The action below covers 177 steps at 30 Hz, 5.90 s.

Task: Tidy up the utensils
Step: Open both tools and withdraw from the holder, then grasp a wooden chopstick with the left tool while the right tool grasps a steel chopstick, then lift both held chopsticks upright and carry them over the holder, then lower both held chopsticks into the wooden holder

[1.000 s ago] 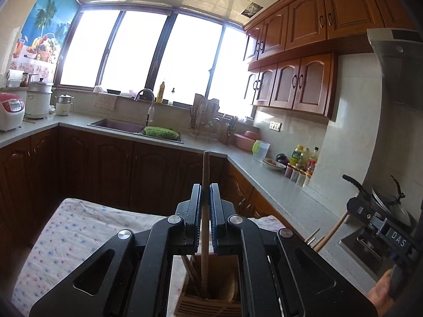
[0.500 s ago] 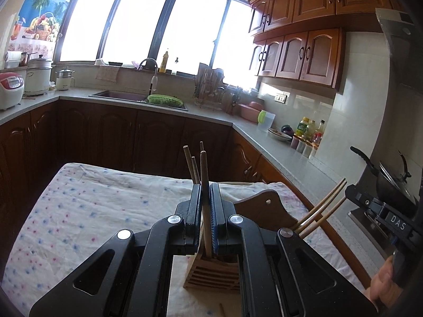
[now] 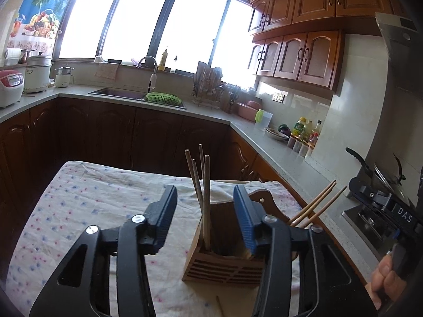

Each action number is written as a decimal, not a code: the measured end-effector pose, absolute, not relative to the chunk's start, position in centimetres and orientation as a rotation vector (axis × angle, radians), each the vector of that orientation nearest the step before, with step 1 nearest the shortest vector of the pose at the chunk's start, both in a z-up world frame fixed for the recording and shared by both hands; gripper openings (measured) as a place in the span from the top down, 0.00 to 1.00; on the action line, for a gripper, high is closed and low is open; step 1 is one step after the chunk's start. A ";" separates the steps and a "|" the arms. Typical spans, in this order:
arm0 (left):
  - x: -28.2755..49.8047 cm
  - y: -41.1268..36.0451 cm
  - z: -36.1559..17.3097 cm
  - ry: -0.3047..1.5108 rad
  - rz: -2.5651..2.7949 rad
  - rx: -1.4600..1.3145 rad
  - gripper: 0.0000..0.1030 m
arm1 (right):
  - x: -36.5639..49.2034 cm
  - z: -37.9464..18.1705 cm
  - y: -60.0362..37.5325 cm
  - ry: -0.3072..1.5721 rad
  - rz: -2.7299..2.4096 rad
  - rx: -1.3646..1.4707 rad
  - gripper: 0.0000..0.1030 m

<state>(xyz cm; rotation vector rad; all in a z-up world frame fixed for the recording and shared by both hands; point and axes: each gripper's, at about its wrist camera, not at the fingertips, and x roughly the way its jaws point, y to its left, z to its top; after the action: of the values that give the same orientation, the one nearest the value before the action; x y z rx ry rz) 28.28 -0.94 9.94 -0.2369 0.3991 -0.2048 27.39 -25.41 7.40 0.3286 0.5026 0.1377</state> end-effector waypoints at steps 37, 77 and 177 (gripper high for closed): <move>13.4 -3.2 0.3 0.648 -0.164 -0.186 0.20 | 9.4 0.6 -29.9 0.623 0.109 0.434 0.00; 17.4 -5.5 -5.4 0.959 -0.279 -0.055 0.85 | 17.1 -8.6 -23.0 1.054 0.235 0.256 0.70; 29.0 -1.7 12.8 0.308 -0.228 -0.231 0.95 | 28.5 8.4 -25.0 0.499 0.195 0.269 0.96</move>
<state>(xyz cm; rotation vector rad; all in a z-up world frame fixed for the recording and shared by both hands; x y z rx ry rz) 29.05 -1.68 12.83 -0.2311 0.3077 -0.2276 28.50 -24.97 8.38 0.2688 0.4995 0.1946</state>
